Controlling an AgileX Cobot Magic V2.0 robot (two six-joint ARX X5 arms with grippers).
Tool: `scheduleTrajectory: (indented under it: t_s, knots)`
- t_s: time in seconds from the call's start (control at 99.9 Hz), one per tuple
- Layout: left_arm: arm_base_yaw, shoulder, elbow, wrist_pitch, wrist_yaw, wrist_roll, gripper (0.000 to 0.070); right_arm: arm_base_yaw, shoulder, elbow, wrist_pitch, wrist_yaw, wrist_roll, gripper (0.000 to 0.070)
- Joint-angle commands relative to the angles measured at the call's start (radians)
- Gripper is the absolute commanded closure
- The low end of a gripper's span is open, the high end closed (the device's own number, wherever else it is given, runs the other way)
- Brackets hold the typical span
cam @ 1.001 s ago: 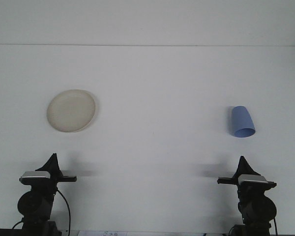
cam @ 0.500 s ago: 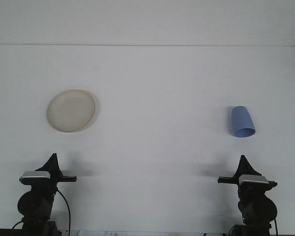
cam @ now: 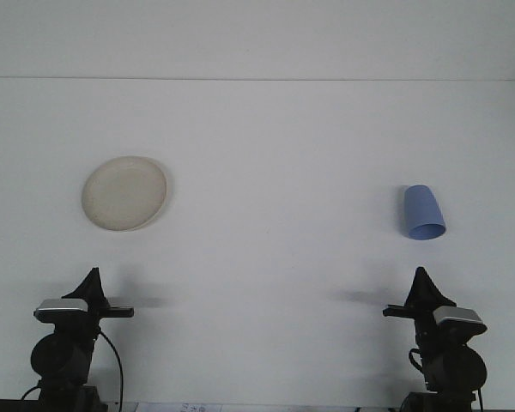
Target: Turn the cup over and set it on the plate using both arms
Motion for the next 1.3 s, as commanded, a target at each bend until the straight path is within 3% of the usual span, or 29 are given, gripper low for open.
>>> scheduleTrajectory:
  t_s: [0.0, 0.09, 0.21, 0.26, 0.49, 0.61, 0.881, 1.091, 1.291]
  knots:
    - [0.002, -0.002, -0.019, 0.01, -0.002, -0.008, 0.0688, -0.001, 0.004, 0.061, 0.004, 0.015, 0.072, 0.0697]
    - [0.002, -0.002, -0.019, 0.01, -0.002, -0.008, 0.0688, -0.002, 0.045, 0.156, -0.04, 0.035, 0.025, 0.0656]
    - [0.002, -0.002, -0.019, 0.01, -0.002, -0.008, 0.0688, -0.002, 0.165, 0.318, -0.149, 0.071, -0.1, 0.0269]
    - [0.002, -0.002, -0.019, 0.01, -0.002, -0.008, 0.0688, -0.002, 0.226, 0.383, -0.194, 0.071, -0.16, 0.0201]
    - [0.002, -0.002, -0.019, 0.01, -0.002, -0.008, 0.0688, -0.003, 0.496, 0.606, -0.345, 0.159, -0.402, 0.0204]
    - [0.002, -0.002, -0.019, 0.01, -0.002, -0.008, 0.0687, -0.028, 0.619, 0.632, -0.338, 0.178, -0.476, 0.0211]
    - [0.002, -0.002, -0.019, 0.01, -0.002, -0.009, 0.0687, -0.15, 0.888, 0.631, -0.325, 0.167, -0.535, 0.0234]
    - [0.002, -0.002, -0.019, 0.01, -0.002, -0.008, 0.0688, -0.229, 1.069, 0.628, -0.224, 0.036, -0.579, 0.0258]
    - [0.002, -0.002, -0.019, 0.01, -0.002, -0.008, 0.0688, -0.277, 1.225, 0.628, -0.04, 0.003, -0.601, 0.0258]
